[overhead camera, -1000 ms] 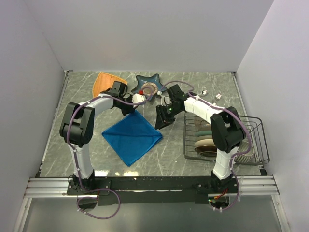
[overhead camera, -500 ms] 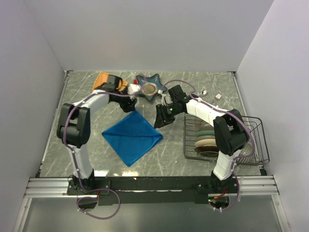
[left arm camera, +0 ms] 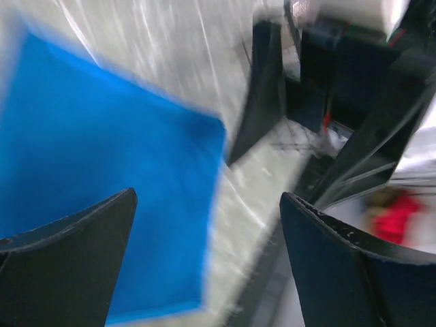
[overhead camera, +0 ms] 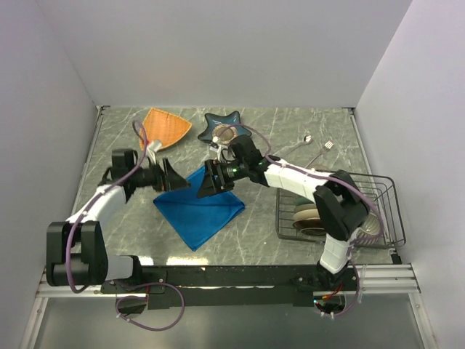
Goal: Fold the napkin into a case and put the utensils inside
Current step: Smooth out the upper triangle-folded napkin at the center of the board.
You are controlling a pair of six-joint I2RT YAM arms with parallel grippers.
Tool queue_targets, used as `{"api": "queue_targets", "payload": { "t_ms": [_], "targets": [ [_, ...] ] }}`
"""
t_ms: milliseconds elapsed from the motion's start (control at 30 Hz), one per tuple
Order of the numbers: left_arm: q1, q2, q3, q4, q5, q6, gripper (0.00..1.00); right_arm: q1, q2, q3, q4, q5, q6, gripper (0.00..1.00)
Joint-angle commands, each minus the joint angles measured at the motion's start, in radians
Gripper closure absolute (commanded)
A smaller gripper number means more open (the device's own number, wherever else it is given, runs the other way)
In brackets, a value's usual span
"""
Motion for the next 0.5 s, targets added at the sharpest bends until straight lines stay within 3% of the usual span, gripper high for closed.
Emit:
{"api": "queue_targets", "payload": {
  "t_ms": [0, 167, 467],
  "targets": [
    [0.000, 0.003, -0.124, 0.193, 0.093, -0.297, 0.08, -0.002, 0.117, -0.001, 0.211, -0.058, 0.203, 0.14],
    [0.001, 0.090, -0.164, 0.231, 0.064, -0.308, 0.09, 0.006, 0.186, -0.004, 0.291, -0.090, 0.243, 0.13],
    [0.040, 0.294, -0.103, 0.213, 0.094, -0.237, 0.11, -0.037, 0.229, -0.059, 0.258, -0.096, 0.196, 0.14]
  ]
}}
